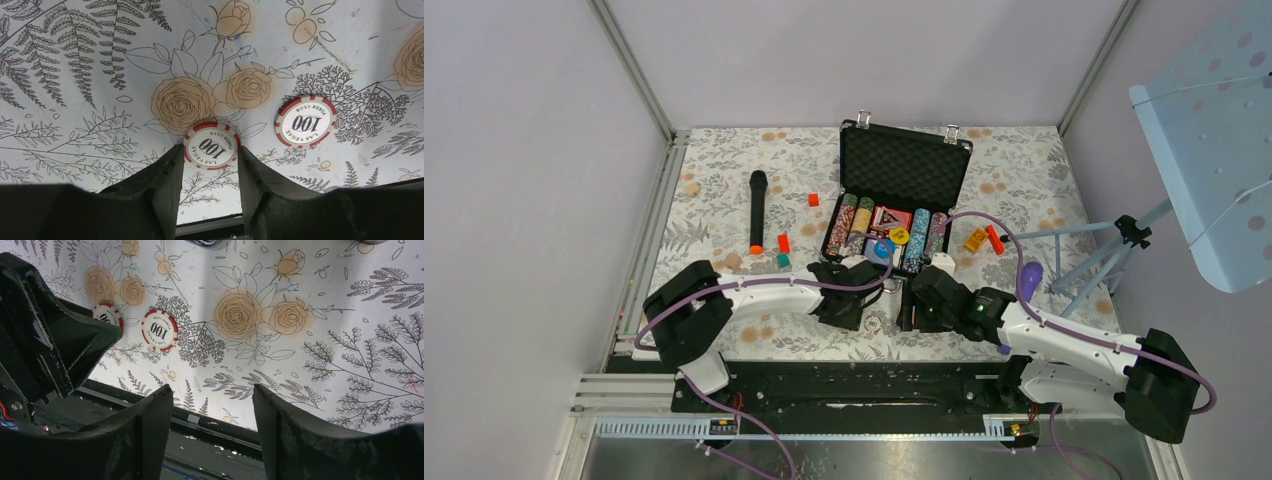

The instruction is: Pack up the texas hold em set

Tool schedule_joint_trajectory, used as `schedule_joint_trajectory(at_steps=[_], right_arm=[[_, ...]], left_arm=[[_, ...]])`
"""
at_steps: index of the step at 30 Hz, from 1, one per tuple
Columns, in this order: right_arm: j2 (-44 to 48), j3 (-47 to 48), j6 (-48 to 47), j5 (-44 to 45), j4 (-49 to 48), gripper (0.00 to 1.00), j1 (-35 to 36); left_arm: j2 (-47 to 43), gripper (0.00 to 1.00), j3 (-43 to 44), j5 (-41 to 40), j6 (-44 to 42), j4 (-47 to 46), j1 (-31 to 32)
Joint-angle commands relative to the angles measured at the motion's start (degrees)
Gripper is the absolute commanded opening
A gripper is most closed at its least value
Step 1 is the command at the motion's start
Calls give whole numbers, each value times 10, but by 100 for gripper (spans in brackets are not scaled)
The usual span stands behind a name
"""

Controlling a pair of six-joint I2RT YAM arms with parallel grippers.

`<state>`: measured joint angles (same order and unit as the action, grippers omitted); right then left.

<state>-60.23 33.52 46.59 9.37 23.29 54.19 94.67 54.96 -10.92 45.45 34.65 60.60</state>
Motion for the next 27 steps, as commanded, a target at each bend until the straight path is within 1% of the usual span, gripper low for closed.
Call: schedule_joint_trajectory(at_steps=[1,15,21,27], right_arm=[[8,0,4,2,-3,67,-6],[5,4,4,0,-4,67,-7],[5,3,3,0,-3,67,-8],[5,1,4,1,-4,67,-8]], left_arm=[[10,40,14,2,1,-2,5],[-5,40,37,-5,-3,17,5],[-20,48,36,-1,0,7,10],[-15,63,39,2,-1,1,19]])
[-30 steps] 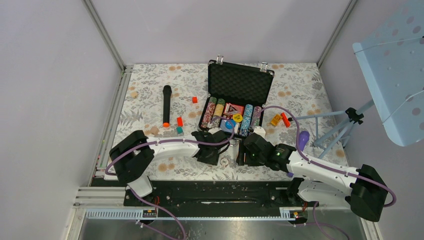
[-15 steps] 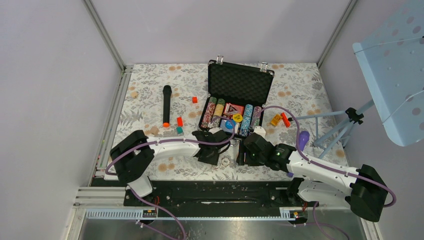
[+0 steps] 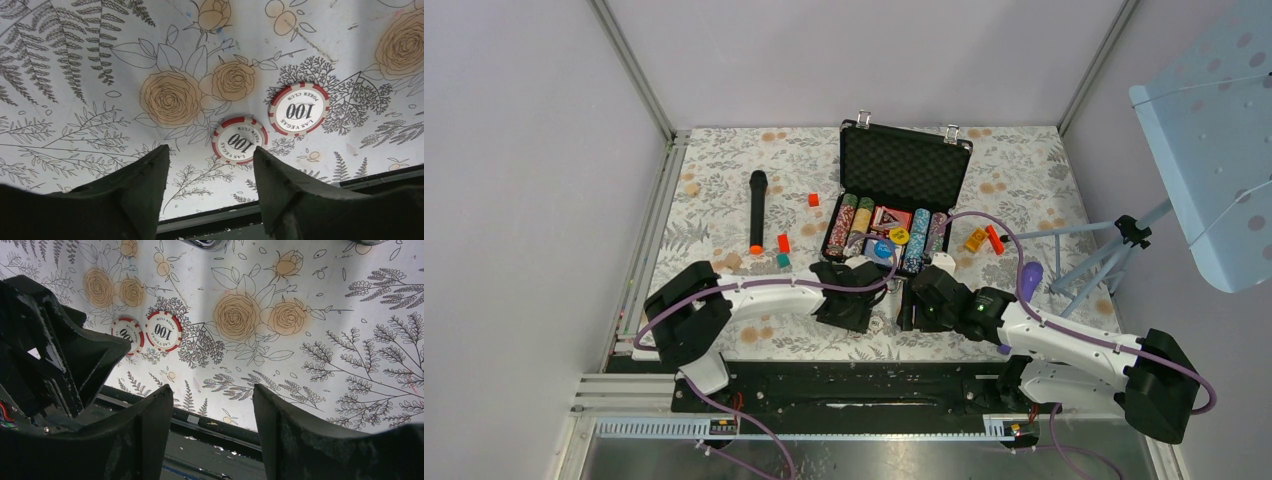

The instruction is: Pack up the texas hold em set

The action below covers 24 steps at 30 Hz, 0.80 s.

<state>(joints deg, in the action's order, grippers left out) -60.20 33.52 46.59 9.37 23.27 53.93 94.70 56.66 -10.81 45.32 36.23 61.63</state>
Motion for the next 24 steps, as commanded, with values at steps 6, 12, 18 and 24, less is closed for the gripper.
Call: schedule_joint_trajectory(at_steps=[6,12,18,24], right_arm=[[24,-5,25,33,22,67,-8],[84,-40,41,34,39,66,-63],[95,-47,33,22,47,66,-81],[86,-44,30,16,46,66,-82]], left_arm=[[0,68,21,6,3,-27,20],[5,69,24,5,2,-31,23],[17,69,26,4,1,-34,24],[31,61,28,-1,-1,-28,25]])
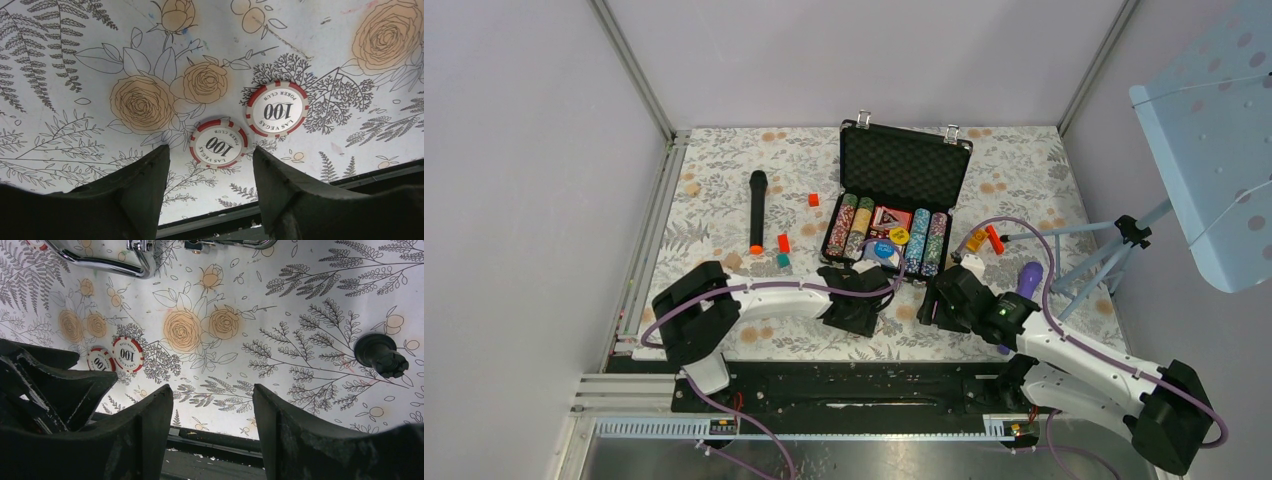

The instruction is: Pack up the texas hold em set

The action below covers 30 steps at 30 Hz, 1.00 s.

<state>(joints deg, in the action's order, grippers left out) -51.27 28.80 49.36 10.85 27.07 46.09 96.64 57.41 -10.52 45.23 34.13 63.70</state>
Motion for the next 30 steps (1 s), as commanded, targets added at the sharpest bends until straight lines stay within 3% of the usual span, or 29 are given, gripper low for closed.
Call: schedule_joint_trajectory(at_steps=[1,20,30], right_arm=[[-4,4,1,1,8,66,-4],[-5,3,-3,-2,6,67,-5],[-8,6,-6,-5,6,67,-5]], left_arm=[[13,60,20,-5,-1,-6,5],[45,53,31,-15,1,10,22],[45,40,31,-13,0,9,23]])
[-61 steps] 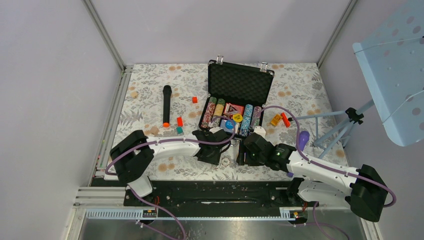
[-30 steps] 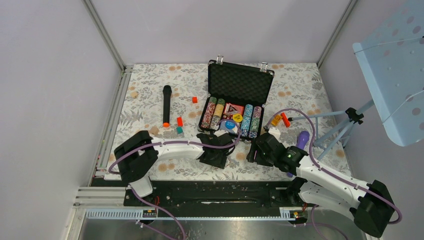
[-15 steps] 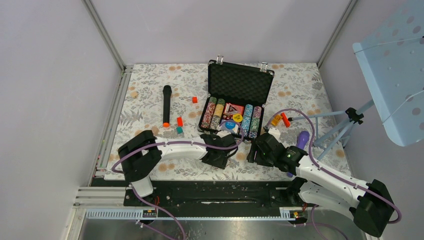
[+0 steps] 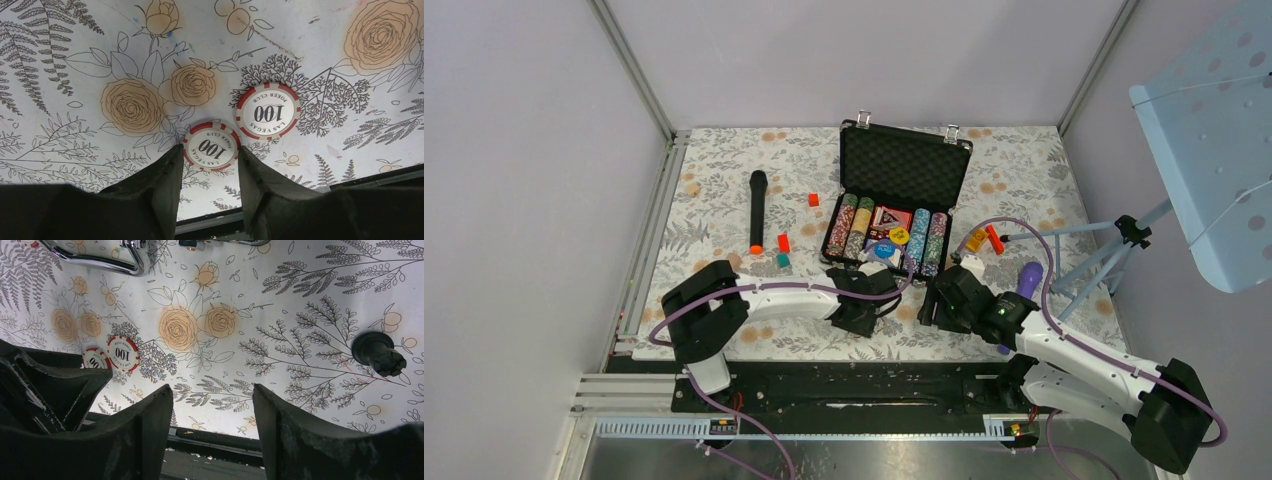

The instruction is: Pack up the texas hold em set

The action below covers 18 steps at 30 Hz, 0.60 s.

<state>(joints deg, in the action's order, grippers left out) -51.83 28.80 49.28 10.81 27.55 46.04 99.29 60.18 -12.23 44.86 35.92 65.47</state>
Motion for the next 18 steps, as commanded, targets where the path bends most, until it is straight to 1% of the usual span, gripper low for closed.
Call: schedule_joint_trajectory(at_steps=[1,18], right_arm=[[-2,6,-6,-4,2,67,-5],[-5,6,-5,-7,2,67,-5]], left_arm=[[18,39,3,4,4,-8,5],[-1,39,30,-13,-3,12,5]])
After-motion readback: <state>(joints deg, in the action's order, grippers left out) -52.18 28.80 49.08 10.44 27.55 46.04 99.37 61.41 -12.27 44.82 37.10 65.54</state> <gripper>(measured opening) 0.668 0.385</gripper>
